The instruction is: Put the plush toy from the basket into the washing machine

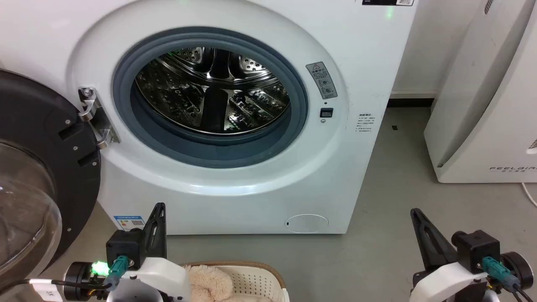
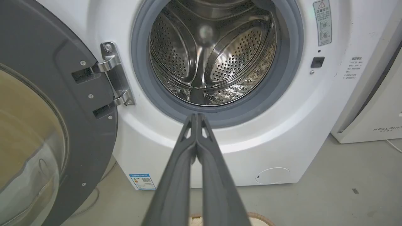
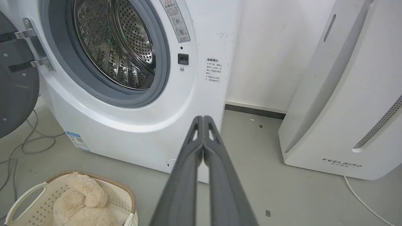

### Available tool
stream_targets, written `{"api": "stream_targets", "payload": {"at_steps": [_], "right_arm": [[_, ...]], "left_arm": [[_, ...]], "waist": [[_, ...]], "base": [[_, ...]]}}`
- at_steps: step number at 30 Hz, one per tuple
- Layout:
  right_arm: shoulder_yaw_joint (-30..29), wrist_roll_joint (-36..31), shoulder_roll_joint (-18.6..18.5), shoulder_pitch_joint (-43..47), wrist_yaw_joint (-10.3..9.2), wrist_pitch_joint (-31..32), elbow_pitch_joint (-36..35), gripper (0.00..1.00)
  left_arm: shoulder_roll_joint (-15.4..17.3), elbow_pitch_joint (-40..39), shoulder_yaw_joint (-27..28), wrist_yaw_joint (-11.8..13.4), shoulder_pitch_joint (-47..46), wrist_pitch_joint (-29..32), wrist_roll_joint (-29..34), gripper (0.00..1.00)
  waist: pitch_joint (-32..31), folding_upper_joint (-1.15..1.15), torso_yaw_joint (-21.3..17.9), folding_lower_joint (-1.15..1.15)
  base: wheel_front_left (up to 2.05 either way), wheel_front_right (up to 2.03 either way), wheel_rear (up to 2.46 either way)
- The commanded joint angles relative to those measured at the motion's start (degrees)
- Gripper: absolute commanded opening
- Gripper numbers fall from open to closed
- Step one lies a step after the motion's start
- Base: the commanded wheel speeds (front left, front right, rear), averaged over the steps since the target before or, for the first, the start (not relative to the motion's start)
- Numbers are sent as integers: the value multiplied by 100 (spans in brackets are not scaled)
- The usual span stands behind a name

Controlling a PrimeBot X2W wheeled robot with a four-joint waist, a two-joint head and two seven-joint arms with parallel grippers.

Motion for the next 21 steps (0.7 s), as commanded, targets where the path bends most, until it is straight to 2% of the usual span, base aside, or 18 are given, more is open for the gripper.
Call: {"api": "stream_targets", "payload": {"at_steps": [1,21], "right_arm": [[-4,-44,-1,-80,-4,8,-21,0],[-4,-44,-1,-80,-4,8,-21,0]], "left_arm": [[0,-25,-5,-25,49,2,12,0],[0,-25,-5,-25,49,2,12,0]], "waist": [[0,0,0,0],[0,0,0,0]], "base": [[0,0,0],[0,0,0]]}}
